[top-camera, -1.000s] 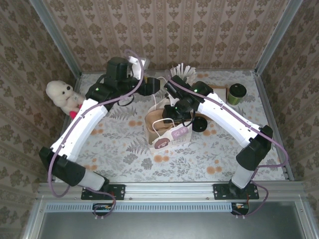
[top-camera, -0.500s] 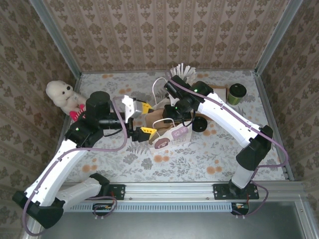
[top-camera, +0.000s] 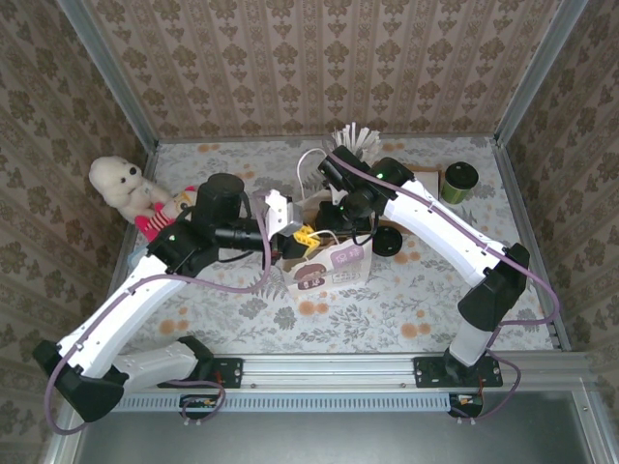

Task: Pack the takeout coffee

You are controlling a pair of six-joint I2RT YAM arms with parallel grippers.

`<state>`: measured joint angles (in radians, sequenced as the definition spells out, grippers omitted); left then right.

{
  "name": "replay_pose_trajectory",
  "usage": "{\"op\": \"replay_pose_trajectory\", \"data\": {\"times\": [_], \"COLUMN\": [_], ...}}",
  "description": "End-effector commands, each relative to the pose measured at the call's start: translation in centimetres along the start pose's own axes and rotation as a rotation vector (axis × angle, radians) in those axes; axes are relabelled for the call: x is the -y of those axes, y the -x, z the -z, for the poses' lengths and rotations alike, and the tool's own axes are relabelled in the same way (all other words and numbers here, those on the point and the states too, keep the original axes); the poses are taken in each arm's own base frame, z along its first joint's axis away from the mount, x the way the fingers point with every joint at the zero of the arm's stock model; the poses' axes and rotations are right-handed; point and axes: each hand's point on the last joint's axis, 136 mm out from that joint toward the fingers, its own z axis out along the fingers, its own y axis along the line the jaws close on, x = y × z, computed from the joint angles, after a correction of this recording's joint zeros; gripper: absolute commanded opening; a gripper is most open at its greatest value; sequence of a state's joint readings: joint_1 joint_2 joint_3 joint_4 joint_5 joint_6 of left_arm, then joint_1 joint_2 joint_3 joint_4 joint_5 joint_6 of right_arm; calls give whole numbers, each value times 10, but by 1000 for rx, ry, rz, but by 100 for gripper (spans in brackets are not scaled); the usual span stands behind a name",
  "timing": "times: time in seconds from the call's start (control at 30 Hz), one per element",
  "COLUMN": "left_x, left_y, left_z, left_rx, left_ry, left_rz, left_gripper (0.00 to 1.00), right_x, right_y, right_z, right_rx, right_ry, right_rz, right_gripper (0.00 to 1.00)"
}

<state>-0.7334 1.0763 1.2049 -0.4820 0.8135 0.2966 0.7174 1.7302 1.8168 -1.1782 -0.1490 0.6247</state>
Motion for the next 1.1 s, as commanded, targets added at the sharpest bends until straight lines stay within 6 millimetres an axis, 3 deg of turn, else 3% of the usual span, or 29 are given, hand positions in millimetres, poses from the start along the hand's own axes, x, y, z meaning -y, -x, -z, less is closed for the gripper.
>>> {"op": "replay_pose_trajectory", "data": {"times": [0.0, 0.33, 0.63, 0.73, 0.93, 0.97, 1.07], "left_x": [9, 30, -20, -29, -51, -63, -97], "left_y": [36, 47, 51, 47, 49, 52, 58], "left_z": [15, 15, -3, -5, 14, 23, 50], "left_rx": [80, 140, 94, 61, 80, 97, 140], "left_ry": [9, -123, 47, 75, 184, 239, 363], "left_rz": [-110, -272, -142, -113, -57, -25, 90], "left_gripper": [0, 0, 0, 0, 65, 73, 84], "right_x": [12, 18, 12, 9, 9, 10, 9], "right_y": [3, 1, 1, -4, -10, -10, -11], "right_z": [-9, -15, -24, -23, -24, -25, -28], "right_rx": [1, -14, 10, -4, 4, 7, 5], "right_ry": [-80, -115, -72, -60, -43, -41, -30], "right_rz": [-27, -26, 58, 118, 180, 185, 199], "right_gripper": [35, 35, 34, 34, 34, 34, 34]}}
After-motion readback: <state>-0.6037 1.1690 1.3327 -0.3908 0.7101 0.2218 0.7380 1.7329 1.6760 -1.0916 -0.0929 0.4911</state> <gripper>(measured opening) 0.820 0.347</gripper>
